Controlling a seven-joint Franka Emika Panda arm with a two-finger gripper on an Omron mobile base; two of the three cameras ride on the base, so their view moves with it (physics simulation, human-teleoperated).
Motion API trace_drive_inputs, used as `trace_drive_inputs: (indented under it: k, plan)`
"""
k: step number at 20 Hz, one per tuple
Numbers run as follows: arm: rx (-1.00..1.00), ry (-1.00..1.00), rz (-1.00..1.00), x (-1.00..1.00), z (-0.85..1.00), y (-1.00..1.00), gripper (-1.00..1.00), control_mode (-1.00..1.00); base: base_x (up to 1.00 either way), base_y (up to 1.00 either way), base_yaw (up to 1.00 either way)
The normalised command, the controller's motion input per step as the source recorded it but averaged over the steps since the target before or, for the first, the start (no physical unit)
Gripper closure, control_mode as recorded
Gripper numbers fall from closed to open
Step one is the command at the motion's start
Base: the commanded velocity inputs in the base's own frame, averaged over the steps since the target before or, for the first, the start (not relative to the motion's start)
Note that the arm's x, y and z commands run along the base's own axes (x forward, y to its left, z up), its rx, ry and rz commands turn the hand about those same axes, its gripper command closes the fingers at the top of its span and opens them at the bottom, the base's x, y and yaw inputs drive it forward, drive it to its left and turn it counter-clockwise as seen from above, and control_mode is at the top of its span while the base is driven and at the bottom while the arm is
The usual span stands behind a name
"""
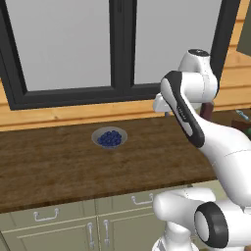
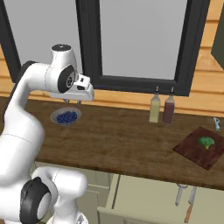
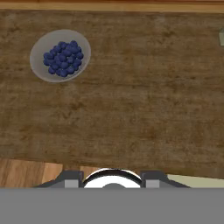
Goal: Place the appropriate cutting tool for cutting the broccoli skin on the cutting board.
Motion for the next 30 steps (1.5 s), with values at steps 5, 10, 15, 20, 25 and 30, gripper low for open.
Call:
trace_drive_inputs:
  k: [5,10,15,20,25,30]
  plan:
    - [0.04,0.0,0.0,-0.61,-0.1,-0.41,-1.0,-1.0,0.0,0.0,0.0]
    - [0.12,0.0,-0.01,-0.9,-0.14,-1.0,-1.0,-1.0,0.0,0.0,0.0]
    - [0.1,0.09,-0.11,-0.62,-0.13,-1.0,-1.0,-1.0,0.0,0.0,0.0]
    - [0.1,0.23,-0.17,-0.49,0.0,-1.0,-1.0,-1.0,0.0,0.0,0.0]
    - [0.07,0.25,-0.13,-0.53,-0.02,-1.0,-1.0,-1.0,0.0,0.0,0.0]
    - [0.0,0.06,-0.06,-0.67,-0.23,-1.0,-1.0,-1.0,0.0,0.0,0.0]
